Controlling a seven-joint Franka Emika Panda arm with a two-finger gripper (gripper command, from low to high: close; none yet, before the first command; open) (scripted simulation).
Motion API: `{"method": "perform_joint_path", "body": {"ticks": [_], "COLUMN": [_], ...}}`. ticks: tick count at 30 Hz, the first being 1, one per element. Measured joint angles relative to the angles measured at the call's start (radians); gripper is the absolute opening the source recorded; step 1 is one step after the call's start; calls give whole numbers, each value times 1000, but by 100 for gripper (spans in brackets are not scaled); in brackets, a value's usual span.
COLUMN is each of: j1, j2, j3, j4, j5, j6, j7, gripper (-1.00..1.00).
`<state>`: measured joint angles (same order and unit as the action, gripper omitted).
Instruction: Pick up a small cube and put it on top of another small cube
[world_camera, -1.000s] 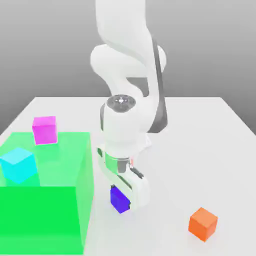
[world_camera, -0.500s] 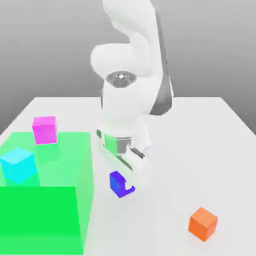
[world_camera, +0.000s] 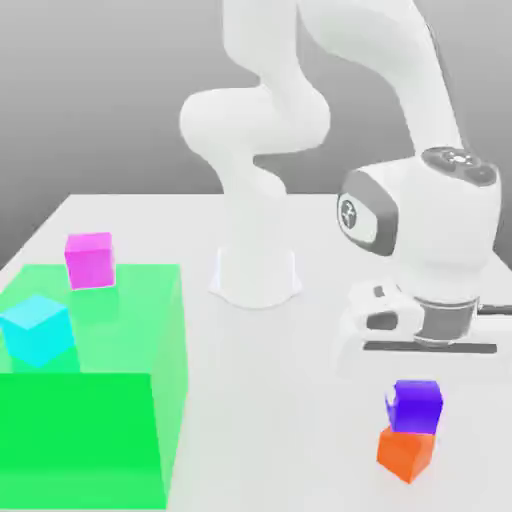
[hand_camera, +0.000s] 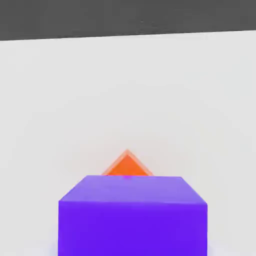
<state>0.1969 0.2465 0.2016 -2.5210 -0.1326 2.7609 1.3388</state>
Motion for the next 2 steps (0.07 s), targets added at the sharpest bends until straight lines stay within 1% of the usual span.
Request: {"method": "perform_joint_path", "body": {"ticks": [2], "j1": [0], "j2": [0], "j3": [0], "j4": [0], "j5": [0], "j6": [0], "j7": [0], "gripper": [100]}}
